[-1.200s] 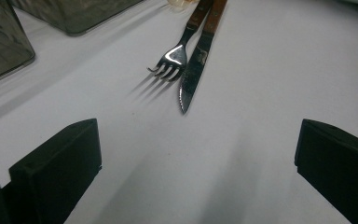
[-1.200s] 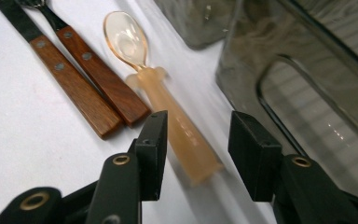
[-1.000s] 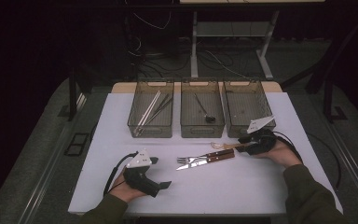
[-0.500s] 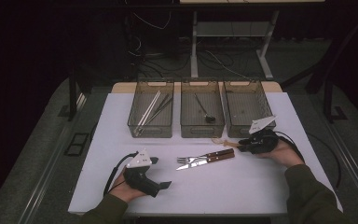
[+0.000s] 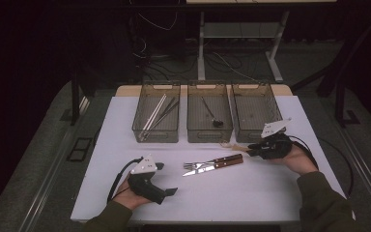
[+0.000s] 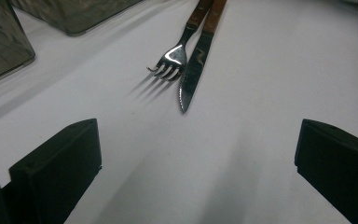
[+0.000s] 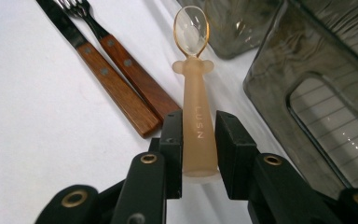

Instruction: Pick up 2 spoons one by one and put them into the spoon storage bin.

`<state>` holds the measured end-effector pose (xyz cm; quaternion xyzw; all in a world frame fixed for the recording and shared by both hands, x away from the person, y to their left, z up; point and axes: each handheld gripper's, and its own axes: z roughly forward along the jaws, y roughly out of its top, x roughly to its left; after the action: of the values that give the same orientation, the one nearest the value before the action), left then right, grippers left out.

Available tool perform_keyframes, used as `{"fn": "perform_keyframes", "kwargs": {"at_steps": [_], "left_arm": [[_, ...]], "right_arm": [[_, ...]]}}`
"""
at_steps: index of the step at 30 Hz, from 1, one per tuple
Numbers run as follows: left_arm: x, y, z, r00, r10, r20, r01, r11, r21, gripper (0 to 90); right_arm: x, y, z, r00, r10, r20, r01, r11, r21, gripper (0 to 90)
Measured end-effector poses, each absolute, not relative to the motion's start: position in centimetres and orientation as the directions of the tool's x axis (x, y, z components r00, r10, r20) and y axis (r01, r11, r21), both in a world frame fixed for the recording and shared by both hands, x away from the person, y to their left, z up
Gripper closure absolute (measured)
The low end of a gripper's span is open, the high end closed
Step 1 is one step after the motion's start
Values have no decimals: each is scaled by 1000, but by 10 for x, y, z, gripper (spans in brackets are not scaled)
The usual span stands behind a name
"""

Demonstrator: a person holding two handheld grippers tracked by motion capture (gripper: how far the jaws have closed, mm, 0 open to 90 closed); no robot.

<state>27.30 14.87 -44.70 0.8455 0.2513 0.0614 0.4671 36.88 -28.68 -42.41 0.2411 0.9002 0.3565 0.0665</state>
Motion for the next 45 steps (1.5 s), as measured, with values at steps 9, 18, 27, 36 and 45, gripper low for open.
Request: {"fn": "perform_keyframes", "kwargs": {"at_steps": [9,18,27,36,45], "left_arm": [[273,149,-447,867,481,-131,366,-438,821,0],[273,149,-447,867,480,-131,365,-435,823,0],[274,150,-448,866,484,-126,366,-442,819,0],[275,150,-449,857,501,-120,372,-441,817,0],[275,149,-449,860,497,-114,369,-452,812,0]], "right_arm": [[362,-290,-413,-874,480,68,381,593,710,740],[355,-288,-401,-883,460,93,366,551,750,740],[351,-282,-386,-885,455,102,351,507,787,740],[352,-276,-373,-850,518,96,369,455,810,740],[356,-269,-364,-792,604,90,404,407,819,740]]}}
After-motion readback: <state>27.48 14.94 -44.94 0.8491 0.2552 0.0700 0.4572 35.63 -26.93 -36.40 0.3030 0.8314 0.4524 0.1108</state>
